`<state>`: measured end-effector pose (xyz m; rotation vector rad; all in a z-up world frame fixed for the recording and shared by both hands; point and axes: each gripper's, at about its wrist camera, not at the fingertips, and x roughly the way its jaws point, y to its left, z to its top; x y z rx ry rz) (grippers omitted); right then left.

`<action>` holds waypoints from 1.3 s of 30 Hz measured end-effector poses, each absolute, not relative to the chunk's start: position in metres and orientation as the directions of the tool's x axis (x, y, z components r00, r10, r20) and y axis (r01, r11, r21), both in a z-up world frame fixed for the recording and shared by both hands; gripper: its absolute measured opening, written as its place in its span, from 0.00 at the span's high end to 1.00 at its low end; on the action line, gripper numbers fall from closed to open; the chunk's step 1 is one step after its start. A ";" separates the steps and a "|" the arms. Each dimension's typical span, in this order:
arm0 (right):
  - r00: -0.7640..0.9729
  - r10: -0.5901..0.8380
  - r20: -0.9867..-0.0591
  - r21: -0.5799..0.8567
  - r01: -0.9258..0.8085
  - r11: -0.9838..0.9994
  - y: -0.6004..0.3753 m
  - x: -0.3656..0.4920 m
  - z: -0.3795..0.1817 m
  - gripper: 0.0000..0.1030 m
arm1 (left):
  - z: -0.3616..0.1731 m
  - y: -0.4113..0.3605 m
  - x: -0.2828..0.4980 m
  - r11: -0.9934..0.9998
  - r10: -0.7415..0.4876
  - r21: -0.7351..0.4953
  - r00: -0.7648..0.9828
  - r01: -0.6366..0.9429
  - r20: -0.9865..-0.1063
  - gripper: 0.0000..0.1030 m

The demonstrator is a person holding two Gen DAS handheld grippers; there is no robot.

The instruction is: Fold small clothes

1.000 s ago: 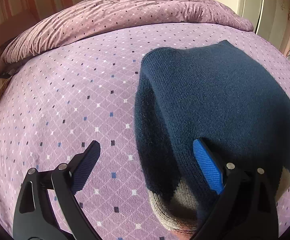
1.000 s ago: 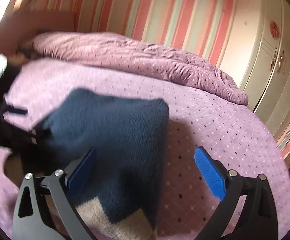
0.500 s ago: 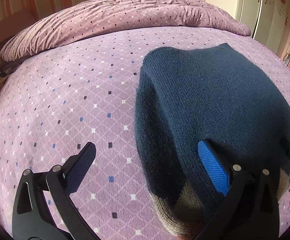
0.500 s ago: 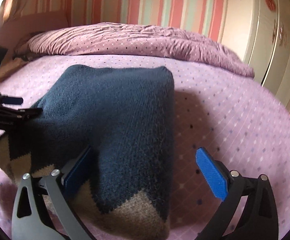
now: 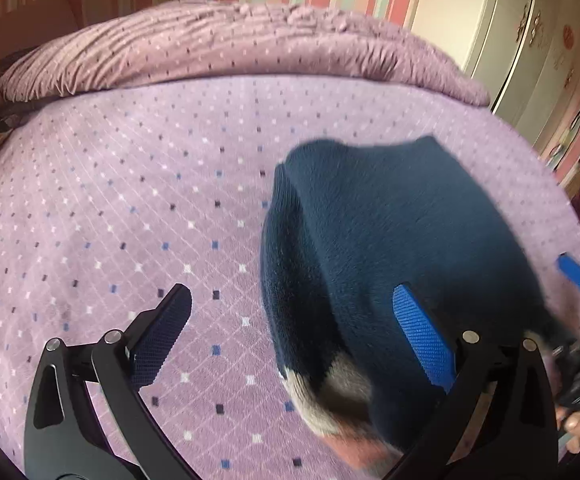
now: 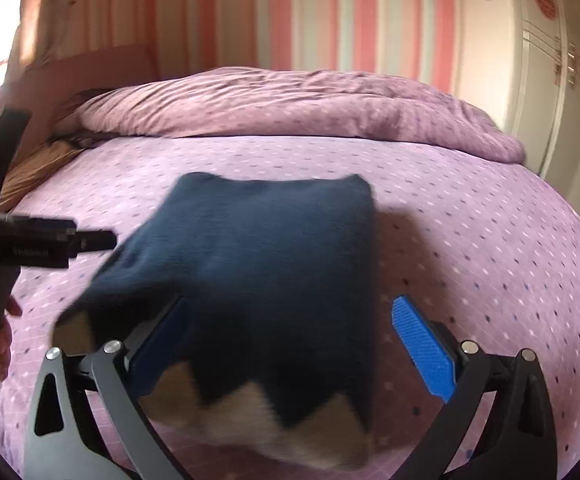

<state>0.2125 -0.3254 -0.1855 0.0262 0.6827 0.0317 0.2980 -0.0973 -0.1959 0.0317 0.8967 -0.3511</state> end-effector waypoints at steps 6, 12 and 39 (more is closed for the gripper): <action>0.727 0.072 -0.683 0.053 -0.049 0.997 -0.310 0.216 -0.206 0.01 | -0.164 -0.063 0.280 0.959 -0.263 -0.135 0.614 0.248 -0.744 0.03; 0.712 0.044 -0.701 0.012 -0.051 0.999 -0.307 0.215 -0.220 0.01 | -0.140 -0.007 0.253 0.972 -0.235 -0.172 0.633 0.160 -0.738 0.03; 0.742 -0.016 -0.670 0.100 0.112 0.989 -0.281 0.102 -0.060 0.02 | -0.086 0.015 0.132 0.991 -0.127 -0.063 0.661 0.120 -0.739 0.03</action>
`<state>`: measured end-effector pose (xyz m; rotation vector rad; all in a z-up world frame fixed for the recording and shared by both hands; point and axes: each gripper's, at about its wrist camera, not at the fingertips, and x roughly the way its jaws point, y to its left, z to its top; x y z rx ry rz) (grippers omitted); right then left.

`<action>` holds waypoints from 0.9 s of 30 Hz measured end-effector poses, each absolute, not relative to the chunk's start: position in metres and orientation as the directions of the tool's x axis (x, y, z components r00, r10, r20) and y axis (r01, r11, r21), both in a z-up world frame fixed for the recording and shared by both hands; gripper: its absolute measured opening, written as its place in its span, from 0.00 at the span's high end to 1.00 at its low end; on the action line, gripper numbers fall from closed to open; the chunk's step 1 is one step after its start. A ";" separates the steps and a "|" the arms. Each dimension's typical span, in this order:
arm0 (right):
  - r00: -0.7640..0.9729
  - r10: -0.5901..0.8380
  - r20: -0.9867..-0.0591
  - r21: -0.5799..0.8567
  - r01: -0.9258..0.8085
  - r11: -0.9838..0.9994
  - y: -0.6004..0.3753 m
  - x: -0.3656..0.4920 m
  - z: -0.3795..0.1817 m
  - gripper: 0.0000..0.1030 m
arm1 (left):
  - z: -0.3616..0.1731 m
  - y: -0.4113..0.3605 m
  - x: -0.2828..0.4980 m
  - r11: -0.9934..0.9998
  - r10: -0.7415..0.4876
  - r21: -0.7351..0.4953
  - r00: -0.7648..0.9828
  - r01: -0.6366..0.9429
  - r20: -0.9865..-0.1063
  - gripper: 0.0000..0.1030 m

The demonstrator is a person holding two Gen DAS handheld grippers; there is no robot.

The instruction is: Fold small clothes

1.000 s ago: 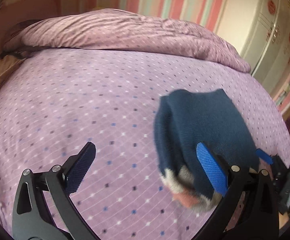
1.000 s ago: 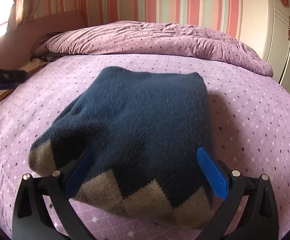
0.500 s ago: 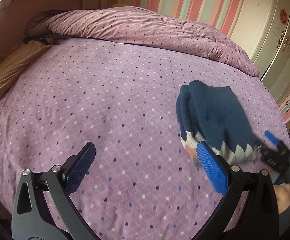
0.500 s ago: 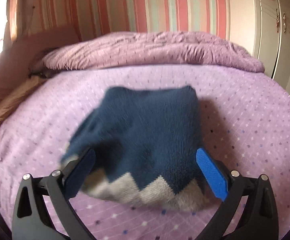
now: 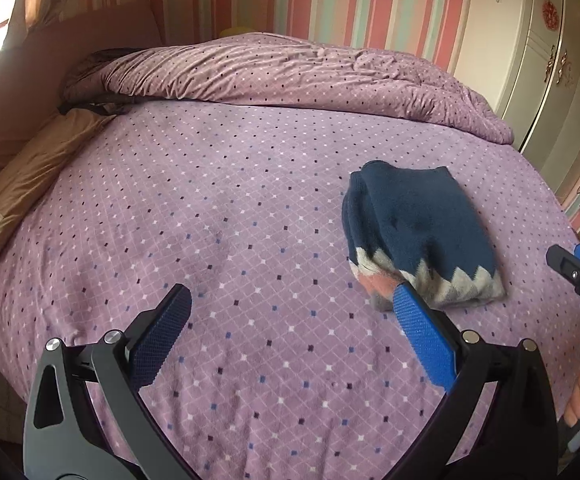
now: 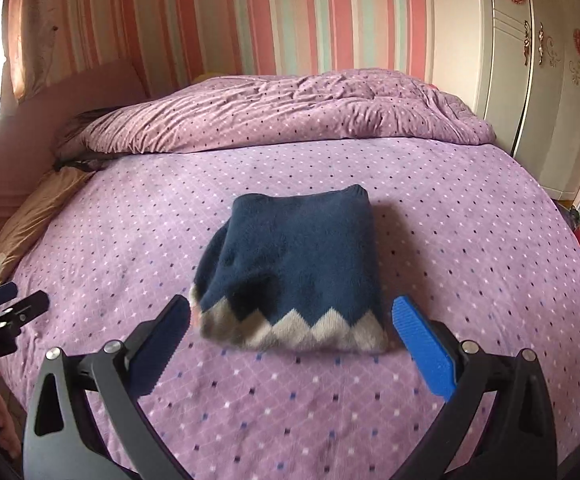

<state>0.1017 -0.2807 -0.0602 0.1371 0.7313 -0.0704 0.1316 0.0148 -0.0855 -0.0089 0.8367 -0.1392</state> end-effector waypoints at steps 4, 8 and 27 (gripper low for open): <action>0.744 -0.069 -0.664 0.064 0.148 0.987 -0.274 0.075 -0.055 0.02 | -0.080 0.015 0.110 0.996 -0.081 -0.035 0.677 0.081 -0.731 0.03; 0.744 -0.087 -0.662 0.052 0.161 0.986 -0.269 0.048 -0.054 0.02 | -0.077 0.016 0.089 0.996 -0.084 -0.051 0.674 0.068 -0.734 0.03; 0.762 -0.157 -0.628 -0.007 0.196 0.980 -0.262 -0.041 -0.022 0.02 | -0.039 -0.004 0.003 0.991 -0.111 -0.034 0.663 0.128 -0.740 0.03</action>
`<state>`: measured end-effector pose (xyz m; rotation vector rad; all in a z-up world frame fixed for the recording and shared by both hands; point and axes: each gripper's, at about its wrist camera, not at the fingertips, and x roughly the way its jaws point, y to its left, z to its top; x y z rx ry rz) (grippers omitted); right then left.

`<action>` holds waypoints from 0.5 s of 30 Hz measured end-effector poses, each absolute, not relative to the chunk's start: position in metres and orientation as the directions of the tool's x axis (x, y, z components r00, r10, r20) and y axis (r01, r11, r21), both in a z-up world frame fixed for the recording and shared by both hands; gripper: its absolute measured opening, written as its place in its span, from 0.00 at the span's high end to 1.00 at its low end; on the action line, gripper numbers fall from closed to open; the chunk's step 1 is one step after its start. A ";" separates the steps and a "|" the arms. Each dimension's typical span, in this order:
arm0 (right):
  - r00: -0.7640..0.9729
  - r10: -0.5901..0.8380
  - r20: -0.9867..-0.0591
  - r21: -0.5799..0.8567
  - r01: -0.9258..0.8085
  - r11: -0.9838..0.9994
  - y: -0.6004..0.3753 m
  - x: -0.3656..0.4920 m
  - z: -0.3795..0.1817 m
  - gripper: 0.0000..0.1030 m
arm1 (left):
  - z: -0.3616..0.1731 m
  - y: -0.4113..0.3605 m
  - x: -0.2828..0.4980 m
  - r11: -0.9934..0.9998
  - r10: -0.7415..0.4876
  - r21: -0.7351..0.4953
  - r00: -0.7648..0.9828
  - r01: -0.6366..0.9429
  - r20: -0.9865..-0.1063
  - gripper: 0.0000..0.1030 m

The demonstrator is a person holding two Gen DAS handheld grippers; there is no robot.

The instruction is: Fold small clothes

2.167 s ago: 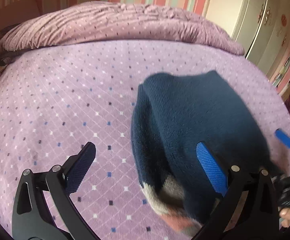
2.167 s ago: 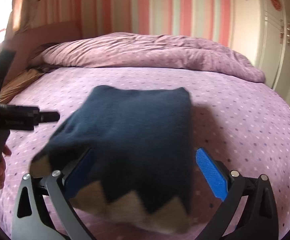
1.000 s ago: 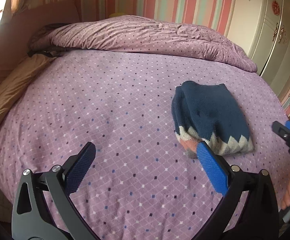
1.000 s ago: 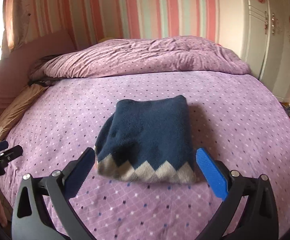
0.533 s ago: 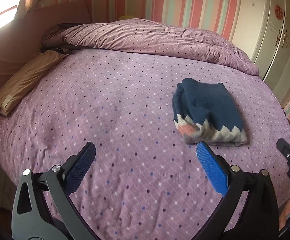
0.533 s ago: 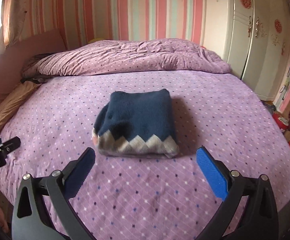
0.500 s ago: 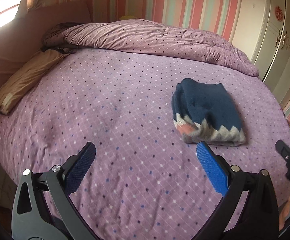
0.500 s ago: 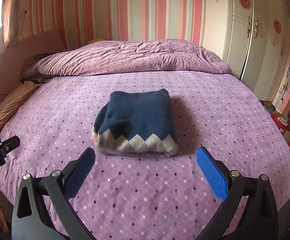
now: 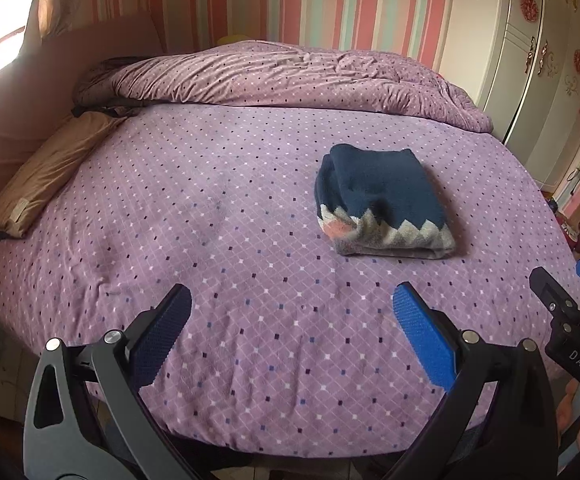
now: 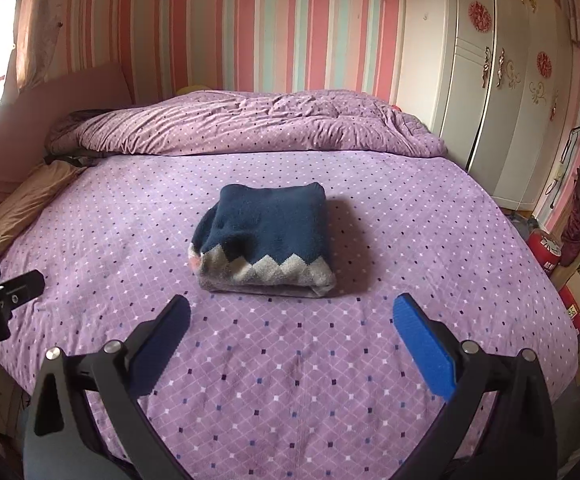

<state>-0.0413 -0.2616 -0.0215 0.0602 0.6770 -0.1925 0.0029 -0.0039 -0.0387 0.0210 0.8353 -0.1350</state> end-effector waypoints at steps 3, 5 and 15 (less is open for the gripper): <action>0.766 -0.169 -0.621 -0.013 0.206 0.979 -0.261 -0.047 -0.016 0.02 | -0.034 -0.004 -0.001 0.992 -0.101 -0.022 0.670 0.126 -0.735 0.03; 0.775 -0.168 -0.609 -0.007 0.206 0.978 -0.262 -0.050 -0.010 0.02 | -0.030 -0.003 -0.003 0.992 -0.092 -0.012 0.676 0.123 -0.731 0.03; 0.794 -0.201 -0.573 -0.032 0.223 0.974 -0.260 -0.058 0.016 0.02 | -0.006 -0.008 -0.016 0.988 -0.104 0.007 0.710 0.152 -0.696 0.03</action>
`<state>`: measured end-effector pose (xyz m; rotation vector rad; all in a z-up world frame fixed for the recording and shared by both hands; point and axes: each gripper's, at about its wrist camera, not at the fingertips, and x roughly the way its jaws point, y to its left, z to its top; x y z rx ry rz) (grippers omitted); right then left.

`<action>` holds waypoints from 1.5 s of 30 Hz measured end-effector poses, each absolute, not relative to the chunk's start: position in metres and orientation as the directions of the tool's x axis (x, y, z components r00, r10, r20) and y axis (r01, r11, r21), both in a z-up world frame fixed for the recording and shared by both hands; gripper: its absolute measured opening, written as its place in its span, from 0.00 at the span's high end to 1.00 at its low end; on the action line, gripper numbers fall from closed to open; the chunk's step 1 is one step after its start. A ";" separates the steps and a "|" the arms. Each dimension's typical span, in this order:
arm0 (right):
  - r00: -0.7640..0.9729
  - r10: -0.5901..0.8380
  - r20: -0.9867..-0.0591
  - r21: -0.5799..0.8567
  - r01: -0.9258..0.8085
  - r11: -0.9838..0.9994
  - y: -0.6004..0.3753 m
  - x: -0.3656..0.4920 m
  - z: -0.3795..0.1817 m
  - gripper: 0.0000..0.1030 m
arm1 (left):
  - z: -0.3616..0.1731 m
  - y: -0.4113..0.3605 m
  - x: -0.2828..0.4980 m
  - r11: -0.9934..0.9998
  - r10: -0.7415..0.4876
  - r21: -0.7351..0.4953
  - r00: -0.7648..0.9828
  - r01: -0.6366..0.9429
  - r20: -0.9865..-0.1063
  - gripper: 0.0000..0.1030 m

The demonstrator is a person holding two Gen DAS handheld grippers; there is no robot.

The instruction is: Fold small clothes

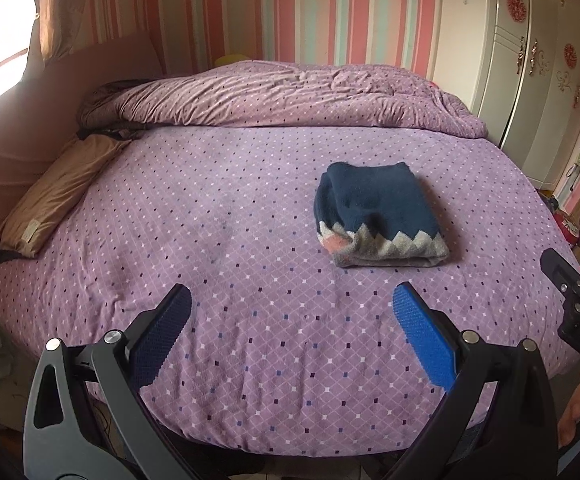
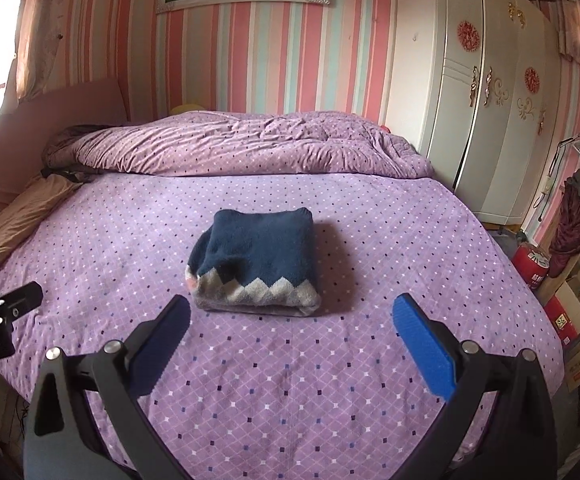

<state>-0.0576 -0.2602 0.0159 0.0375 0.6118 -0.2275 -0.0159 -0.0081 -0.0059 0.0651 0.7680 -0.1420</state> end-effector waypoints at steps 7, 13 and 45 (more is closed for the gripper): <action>0.804 -0.187 -0.564 -0.010 0.219 0.976 -0.260 -0.060 0.031 0.02 | 0.011 -0.005 -0.022 0.988 -0.114 -0.005 0.722 0.152 -0.682 0.03; 0.805 -0.191 -0.562 -0.024 0.216 0.976 -0.254 -0.060 0.031 0.02 | 0.015 -0.001 -0.024 0.989 -0.112 -0.010 0.717 0.145 -0.688 0.03; 0.799 -0.220 -0.560 -0.043 0.237 0.971 -0.255 -0.060 0.030 0.02 | 0.021 -0.006 -0.028 0.989 -0.092 0.018 0.717 0.145 -0.691 0.03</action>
